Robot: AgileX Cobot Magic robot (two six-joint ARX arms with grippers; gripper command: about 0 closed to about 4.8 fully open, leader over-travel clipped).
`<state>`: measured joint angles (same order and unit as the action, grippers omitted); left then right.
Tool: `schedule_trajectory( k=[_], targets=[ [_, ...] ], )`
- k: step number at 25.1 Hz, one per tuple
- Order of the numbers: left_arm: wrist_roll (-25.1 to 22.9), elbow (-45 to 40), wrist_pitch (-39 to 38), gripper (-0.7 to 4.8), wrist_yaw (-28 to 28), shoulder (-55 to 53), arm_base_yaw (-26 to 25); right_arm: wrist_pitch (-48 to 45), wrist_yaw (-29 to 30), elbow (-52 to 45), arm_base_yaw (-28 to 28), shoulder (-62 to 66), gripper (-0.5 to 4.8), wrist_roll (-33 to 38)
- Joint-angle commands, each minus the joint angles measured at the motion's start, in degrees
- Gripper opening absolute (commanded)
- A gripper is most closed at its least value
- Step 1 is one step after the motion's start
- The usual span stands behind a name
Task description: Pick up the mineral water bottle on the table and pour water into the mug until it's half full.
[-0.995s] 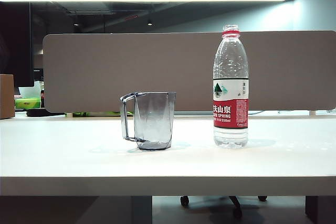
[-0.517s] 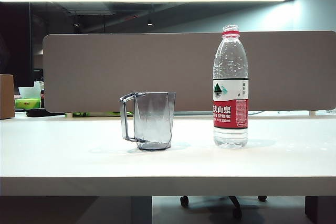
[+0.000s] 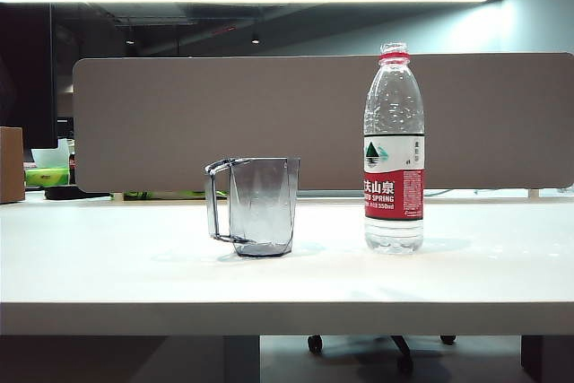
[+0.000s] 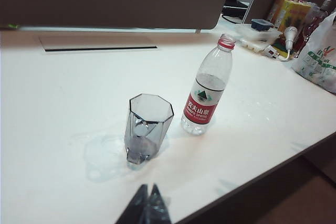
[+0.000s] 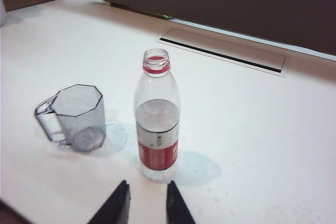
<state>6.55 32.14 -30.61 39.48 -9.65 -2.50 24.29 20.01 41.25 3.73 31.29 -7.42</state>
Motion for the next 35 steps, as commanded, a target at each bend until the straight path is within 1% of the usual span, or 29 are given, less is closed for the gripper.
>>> schedule_trajectory(
  k=[1, 2, 4, 5, 6, 7, 9, 11, 13, 16, 18, 19, 24, 27, 28, 31, 35],
  targets=[
    [-0.7, 0.3, 1.1, -0.05, 0.3, 0.0, 0.0, -15.5, -1.9, -7.0, 2.1, 0.7, 1.27, 4.9],
    [-0.7, 0.2, 1.1, -0.05, 0.3, 0.0, 0.0, -20.5, -3.1, -10.1, 3.2, 0.8, 1.40, 6.0],
    [-0.5, 0.3, 1.1, -0.05, 0.4, 0.0, 0.0, -35.6, -8.8, -19.7, 7.3, 2.2, 2.30, 6.1],
    [-0.5, 0.3, 1.1, -0.05, 0.4, 0.0, 0.0, -39.7, -10.6, -22.5, 8.5, 2.8, 2.68, 6.1],
    [-0.6, 0.3, 1.1, -0.05, 0.3, 0.0, 0.0, -46.1, -13.5, -26.8, 10.5, 5.0, 3.46, 6.1],
    [-0.5, 0.3, 1.1, -0.05, 0.3, 0.0, 0.0, -48.7, -14.6, -28.4, 11.3, 6.2, 3.76, 6.1],
    [-0.5, 0.3, 1.1, -0.05, 0.3, 0.0, 0.0, -54.1, -16.5, -31.4, 12.8, 9.8, 4.18, 6.1],
    [-0.6, 0.3, 1.1, -0.05, 0.3, 0.0, 0.0, -59.3, -16.9, -33.3, 13.6, 14.3, 4.70, 6.1],
    [-0.5, 0.3, 1.1, -0.05, 0.3, 0.0, 0.0, -62.8, -16.9, -33.5, 14.0, 19.2, 4.79, 6.1],
    [-0.6, 0.3, 1.1, -0.05, 0.4, 0.1, 0.0, -71.8, -16.9, -33.4, 14.2, 28.4, 4.79, 6.4],
    [-0.6, 0.2, 1.1, -0.05, 0.3, 0.1, 0.0, -87.4, -16.9, -33.0, 14.2, 42.5, 4.79, 8.1],
    [-0.5, 0.2, 1.1, -0.05, 0.4, 0.1, 0.0, -91.3, -16.9, -32.4, 14.2, 46.6, 4.79, 9.2],
    [-0.6, 0.2, 1.1, -0.05, 0.2, 0.1, 0.0, -102.3, -14.8, -27.3, 14.2, 63.0, 4.79, 10.0],
    [-0.6, 0.2, 1.1, -0.05, 0.4, 0.2, 0.0, -104.9, -14.6, -24.2, 14.3, 69.0, 4.79, 10.7],
    [-0.6, 0.2, 1.1, -0.05, 0.3, 0.2, 0.0, -104.9, -13.7, -21.7, 14.3, 71.8, 4.79, 10.7],
    [-0.6, 0.2, 1.1, -0.05, 0.4, 0.4, 0.0, -104.8, -13.2, -18.8, 14.3, 74.0, 4.79, 10.7],
    [-0.6, 0.2, 1.1, -0.05, 0.4, 0.5, 0.0, -101.9, -12.2, -14.1, 14.3, 75.6, 4.79, 10.7]
  ],
)
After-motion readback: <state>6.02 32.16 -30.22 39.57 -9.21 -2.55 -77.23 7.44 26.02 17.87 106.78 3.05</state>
